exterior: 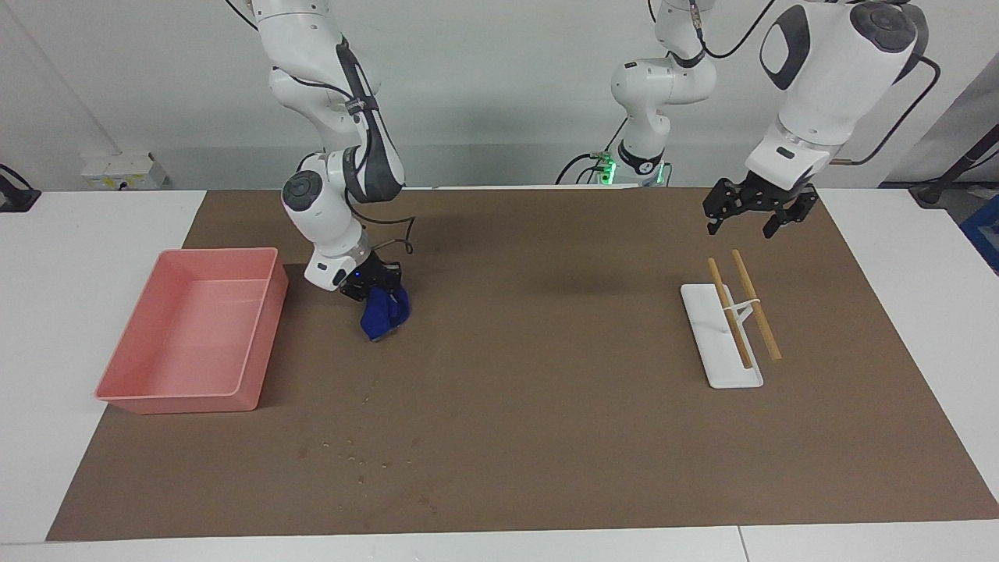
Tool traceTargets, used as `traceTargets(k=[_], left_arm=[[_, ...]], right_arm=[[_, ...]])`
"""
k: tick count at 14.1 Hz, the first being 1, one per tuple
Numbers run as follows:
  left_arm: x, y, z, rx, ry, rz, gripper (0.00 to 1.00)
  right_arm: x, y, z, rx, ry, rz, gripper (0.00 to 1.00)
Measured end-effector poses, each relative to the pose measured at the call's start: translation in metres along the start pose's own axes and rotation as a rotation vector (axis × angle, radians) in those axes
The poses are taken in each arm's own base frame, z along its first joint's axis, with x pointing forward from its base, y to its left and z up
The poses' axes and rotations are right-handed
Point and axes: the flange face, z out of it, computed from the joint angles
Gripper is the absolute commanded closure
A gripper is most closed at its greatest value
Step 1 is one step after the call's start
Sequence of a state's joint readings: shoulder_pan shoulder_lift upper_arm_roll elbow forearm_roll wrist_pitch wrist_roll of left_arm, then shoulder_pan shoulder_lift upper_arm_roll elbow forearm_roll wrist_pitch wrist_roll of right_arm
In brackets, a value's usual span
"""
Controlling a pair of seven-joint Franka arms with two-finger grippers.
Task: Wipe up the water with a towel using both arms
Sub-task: 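Rub the cloth over the water spill with the right gripper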
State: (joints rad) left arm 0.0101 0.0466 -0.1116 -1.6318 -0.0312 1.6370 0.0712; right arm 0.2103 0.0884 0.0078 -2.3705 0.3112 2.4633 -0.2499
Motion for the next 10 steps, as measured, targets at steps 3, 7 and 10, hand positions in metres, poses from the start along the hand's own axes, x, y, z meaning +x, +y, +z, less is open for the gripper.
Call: traceTargets(k=[3,7,10], left_arm=[[-0.001,0.001,0.002,-0.001,-0.015,0.009,0.00],[-0.008,0.001,-0.012,0.003,0.004,0.008,0.00],[-0.016,-0.003,-0.029,0.004,-0.005,0.003,0.00]], right_arm=[[0.003,-0.003,0.000,-0.007,0.023,-0.007,1.00],[0.008,-0.003,0.001,-0.016,0.042,-0.016,1.00],[0.011,-0.004,0.000,-0.035,0.044,-0.042,1.00]])
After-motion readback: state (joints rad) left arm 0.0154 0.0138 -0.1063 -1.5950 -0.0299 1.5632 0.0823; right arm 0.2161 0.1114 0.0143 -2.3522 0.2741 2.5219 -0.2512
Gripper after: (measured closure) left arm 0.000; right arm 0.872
